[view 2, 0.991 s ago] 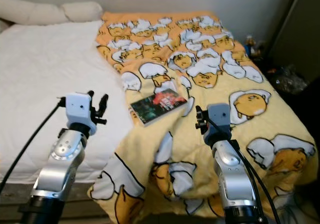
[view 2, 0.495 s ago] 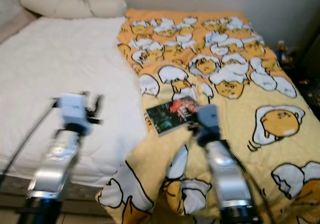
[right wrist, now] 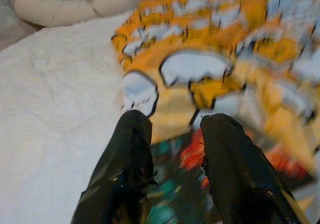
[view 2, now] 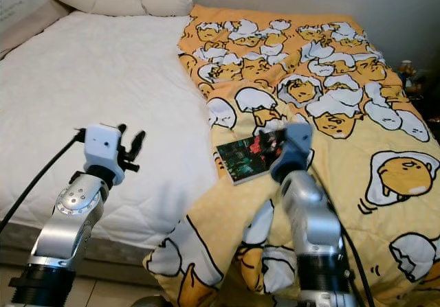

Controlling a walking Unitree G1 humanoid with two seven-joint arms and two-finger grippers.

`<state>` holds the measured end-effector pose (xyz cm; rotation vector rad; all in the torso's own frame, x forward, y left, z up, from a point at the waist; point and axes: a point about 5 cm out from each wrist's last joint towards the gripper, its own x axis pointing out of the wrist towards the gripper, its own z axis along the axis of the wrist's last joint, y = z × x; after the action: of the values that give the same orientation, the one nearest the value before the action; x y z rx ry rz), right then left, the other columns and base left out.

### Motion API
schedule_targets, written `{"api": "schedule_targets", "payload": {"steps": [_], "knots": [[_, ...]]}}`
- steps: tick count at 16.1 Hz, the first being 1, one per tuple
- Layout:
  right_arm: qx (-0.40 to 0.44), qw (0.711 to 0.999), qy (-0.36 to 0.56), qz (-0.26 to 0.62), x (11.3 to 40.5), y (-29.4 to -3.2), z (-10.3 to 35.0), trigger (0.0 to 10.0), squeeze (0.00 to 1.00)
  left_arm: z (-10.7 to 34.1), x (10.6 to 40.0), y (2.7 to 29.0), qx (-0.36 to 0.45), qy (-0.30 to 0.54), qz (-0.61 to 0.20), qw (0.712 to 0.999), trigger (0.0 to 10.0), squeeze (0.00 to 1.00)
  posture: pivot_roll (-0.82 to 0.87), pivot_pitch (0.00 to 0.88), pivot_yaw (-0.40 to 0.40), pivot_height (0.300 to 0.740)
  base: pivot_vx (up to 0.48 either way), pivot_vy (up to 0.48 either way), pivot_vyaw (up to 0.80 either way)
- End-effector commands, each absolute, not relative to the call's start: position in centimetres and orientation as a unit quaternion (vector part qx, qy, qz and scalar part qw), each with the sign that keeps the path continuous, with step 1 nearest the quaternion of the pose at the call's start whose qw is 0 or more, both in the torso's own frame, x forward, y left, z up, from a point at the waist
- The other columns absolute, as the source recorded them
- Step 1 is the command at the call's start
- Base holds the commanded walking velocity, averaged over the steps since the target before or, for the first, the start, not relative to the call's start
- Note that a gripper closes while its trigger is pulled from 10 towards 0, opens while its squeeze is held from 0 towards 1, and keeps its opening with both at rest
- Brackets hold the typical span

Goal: Clean up the room

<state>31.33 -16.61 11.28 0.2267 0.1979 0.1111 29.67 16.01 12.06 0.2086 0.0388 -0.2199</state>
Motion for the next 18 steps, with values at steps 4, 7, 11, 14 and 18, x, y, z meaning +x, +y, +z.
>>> {"api": "schedule_targets", "payload": {"steps": [4,7,11,14,18], "knots": [[0.229,0.955,0.184,0.029,34.0,-17.7,9.9,10.0,1.00,14.0,30.4,14.8,0.122,0.011,-0.196,0.973,10.0,0.00,0.09,0.091,0.022,0.740,0.000,0.000,0.00],[0.208,0.955,0.203,-0.058,34.9,-19.8,9.2,10.0,1.00,14.3,30.1,14.4,0.126,0.016,-0.246,0.961,10.0,0.00,0.10,0.093,0.015,0.740,0.000,0.000,0.00],[0.211,0.943,0.235,-0.105,35.4,-21.0,8.4,10.0,1.00,14.2,28.1,13.3,0.131,0.045,-0.369,0.919,10.0,0.00,0.11,0.101,0.011,0.740,0.000,0.000,0.00],[0.215,0.940,0.240,-0.115,35.5,-21.1,8.3,10.0,0.62,14.1,27.9,12.8,0.121,0.045,-0.372,0.919,10.0,0.00,0.11,0.107,0.015,0.740,0.000,0.000,0.00],[0.219,0.938,0.255,-0.091,35.5,-19.7,7.7,10.0,0.27,13.7,27.4,12.5,0.112,0.056,-0.377,0.918,10.0,0.00,0.09,0.099,0.025,0.740,0.000,0.000,0.00]]}}
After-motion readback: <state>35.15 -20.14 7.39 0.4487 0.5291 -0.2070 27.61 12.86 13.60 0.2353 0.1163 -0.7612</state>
